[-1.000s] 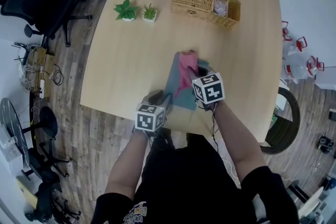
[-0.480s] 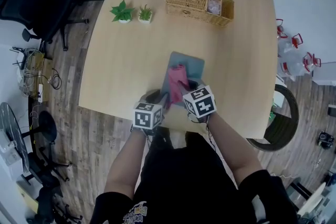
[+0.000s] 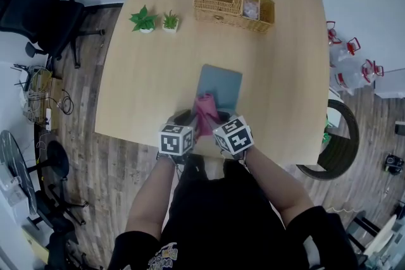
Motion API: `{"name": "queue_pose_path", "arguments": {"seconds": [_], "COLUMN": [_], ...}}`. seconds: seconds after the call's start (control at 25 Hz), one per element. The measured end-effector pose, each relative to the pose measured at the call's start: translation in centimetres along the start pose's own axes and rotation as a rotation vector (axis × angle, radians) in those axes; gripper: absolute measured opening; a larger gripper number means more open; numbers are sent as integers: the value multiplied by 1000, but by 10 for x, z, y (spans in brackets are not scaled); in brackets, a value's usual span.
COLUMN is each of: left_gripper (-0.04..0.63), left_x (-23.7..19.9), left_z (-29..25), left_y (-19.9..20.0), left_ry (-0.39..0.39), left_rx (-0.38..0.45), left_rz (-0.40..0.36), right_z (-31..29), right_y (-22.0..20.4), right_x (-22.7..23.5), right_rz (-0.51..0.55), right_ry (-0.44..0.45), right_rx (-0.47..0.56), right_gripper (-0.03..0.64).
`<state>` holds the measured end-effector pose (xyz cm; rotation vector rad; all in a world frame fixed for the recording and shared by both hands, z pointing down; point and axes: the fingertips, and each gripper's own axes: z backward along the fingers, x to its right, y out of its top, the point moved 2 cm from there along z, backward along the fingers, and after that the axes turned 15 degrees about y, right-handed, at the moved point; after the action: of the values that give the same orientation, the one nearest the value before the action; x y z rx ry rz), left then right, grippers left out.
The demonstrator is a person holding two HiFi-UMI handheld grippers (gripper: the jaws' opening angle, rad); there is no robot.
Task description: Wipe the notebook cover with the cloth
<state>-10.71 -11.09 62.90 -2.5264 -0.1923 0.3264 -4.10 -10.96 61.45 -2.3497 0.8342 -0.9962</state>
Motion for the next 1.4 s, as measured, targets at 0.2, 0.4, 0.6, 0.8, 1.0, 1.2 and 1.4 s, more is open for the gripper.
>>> {"name": "queue_pose_path", "arguments": {"seconds": [0.2, 0.4, 0.6, 0.8, 1.0, 1.2, 1.4], "left_gripper": [123, 123, 120, 118, 118, 118, 118], "left_x": [0, 0, 0, -1, -1, -1, -1], "left_z": [0, 1, 0, 0, 0, 0, 0], "left_y": [-1, 0, 1, 1, 1, 0, 0], "left_ry": [-4, -7, -10, -15, -18, -22, -27], "left_rx": [-3, -6, -7, -11, -14, -16, -18], "left_rz": [3, 4, 7, 11, 12, 13, 18], "right_z": [-2, -1, -14, -26, -31, -34, -36], "right_y": [-2, 9, 23, 28, 30, 39, 53], "right_x": [-15, -16, -11, -1, 5, 16, 29], "right_rz": [-23, 65, 142, 178, 172, 146, 128], "right_ry": [65, 72, 108, 95, 88, 79, 63], "right_rx": [-6, -13, -60, -137, -159, -133, -112], "right_gripper": [58, 58, 58, 58, 60, 61, 61]}}
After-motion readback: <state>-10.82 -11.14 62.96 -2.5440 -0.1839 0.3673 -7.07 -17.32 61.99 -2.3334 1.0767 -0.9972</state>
